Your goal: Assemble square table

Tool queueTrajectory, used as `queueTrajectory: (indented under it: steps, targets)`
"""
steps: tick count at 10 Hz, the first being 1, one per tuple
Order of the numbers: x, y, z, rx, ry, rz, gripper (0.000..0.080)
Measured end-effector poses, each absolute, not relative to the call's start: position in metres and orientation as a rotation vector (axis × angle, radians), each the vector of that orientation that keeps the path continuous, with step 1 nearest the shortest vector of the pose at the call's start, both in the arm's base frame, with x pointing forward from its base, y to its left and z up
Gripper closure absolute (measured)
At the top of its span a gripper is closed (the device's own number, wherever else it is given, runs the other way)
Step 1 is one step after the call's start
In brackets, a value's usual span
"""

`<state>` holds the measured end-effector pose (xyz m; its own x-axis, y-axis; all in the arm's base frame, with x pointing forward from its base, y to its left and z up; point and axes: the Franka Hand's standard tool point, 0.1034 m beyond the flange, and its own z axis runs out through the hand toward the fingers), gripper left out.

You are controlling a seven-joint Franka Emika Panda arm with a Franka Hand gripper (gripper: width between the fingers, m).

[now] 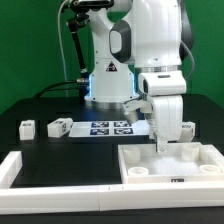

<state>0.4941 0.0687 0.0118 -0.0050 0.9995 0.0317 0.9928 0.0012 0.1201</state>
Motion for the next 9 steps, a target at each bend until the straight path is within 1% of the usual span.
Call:
queueTrajectory:
  steps: [1, 2, 3, 4, 5, 6, 9]
  targets:
    - [0.4937, 0.0683, 0.0111, 2.172, 2.177, 0.165, 0.0744]
    - [0.4935, 0.0682, 0.0109, 2.173, 2.177, 0.164, 0.0563]
    - [0.4934, 0.0679, 0.0106, 2.174, 2.177, 0.163, 0.0428]
    - [0.4933, 0.0678, 0.0104, 2.174, 2.177, 0.163, 0.0428]
    - [0.4931, 0.0677, 0.0103, 2.175, 2.177, 0.162, 0.0234]
    - [0.4931, 0.0677, 0.0102, 2.175, 2.177, 0.162, 0.0177]
    - [0.493, 0.0676, 0.01, 2.175, 2.177, 0.162, 0.0155]
